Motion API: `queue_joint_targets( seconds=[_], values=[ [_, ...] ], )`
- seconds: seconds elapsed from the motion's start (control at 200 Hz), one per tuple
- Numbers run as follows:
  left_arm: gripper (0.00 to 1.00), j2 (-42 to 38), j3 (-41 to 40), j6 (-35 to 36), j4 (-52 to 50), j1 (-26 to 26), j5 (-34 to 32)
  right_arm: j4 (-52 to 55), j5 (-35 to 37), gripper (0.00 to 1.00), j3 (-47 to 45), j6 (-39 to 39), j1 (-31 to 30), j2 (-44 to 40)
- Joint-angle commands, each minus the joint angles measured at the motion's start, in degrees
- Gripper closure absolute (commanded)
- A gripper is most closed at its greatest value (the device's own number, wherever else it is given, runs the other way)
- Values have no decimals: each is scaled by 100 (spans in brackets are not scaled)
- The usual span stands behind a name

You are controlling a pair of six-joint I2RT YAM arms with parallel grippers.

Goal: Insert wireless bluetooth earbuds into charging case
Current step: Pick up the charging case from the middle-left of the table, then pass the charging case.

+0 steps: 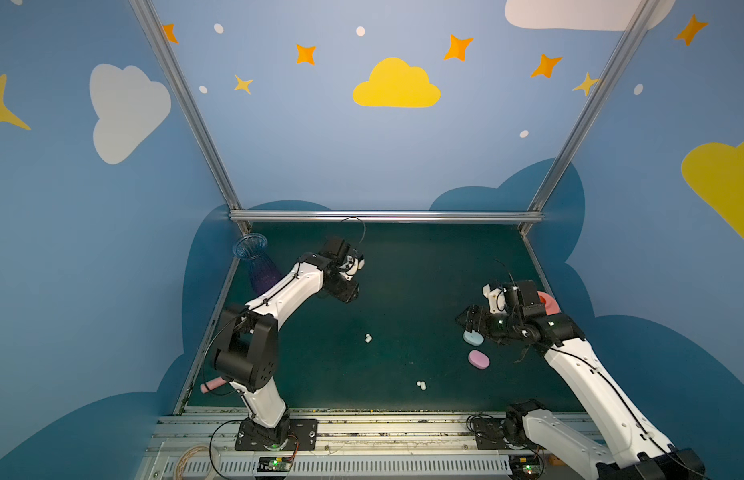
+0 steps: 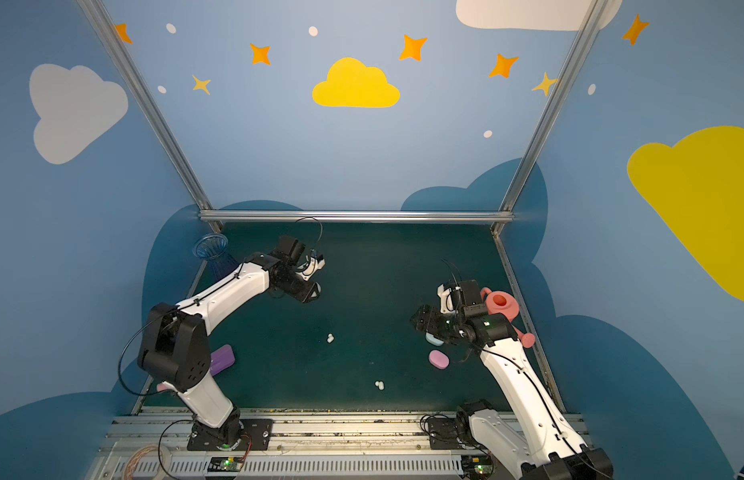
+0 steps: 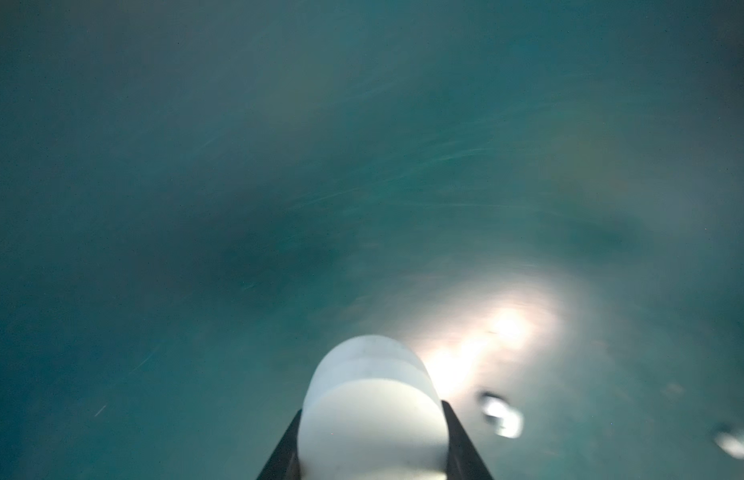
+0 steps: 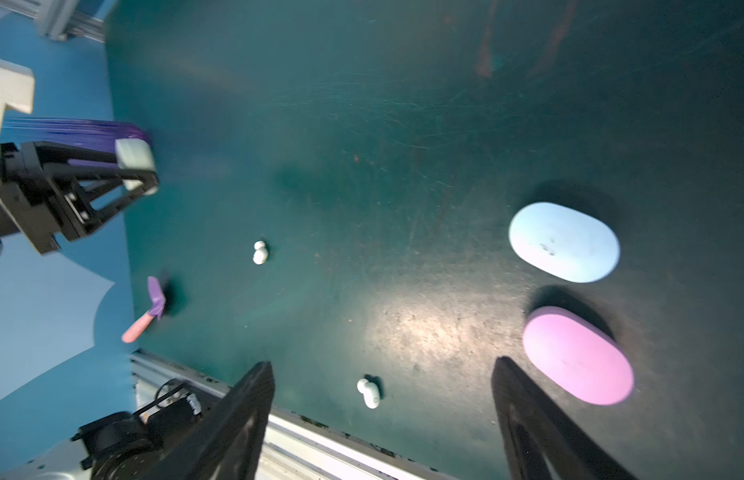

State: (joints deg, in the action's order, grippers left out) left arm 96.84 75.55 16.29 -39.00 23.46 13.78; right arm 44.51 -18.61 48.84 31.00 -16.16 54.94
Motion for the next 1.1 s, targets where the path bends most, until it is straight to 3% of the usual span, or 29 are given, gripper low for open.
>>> queue_joint_targets(
  seconds=[0.0,0.2,0.33,0.476,0.751,1.091],
  values=[
    [97,-527,-347,451,294,463,837,-316,-568,19,-88,-70,17,-136],
    [97,-1773,-1249,794,1493,1203,1794,-958,-1709,19,-313,120,30,-139],
    [97,-2021,-1365,1103,1562,1635,1776,-1273,-2342,19,-290,271,25,26],
    [97,-1730,-981,1444,993,2117,1222,-1459,-2802,20,-126,347,1,246],
    [97,-1694,-1055,1672,1153,2606,793,-2057,-2877,23,-170,870,-487,372],
    [97,-1688,-1042,1762,1052,2699,714,-2564,-2685,46,-105,1204,-1250,812]
  ],
)
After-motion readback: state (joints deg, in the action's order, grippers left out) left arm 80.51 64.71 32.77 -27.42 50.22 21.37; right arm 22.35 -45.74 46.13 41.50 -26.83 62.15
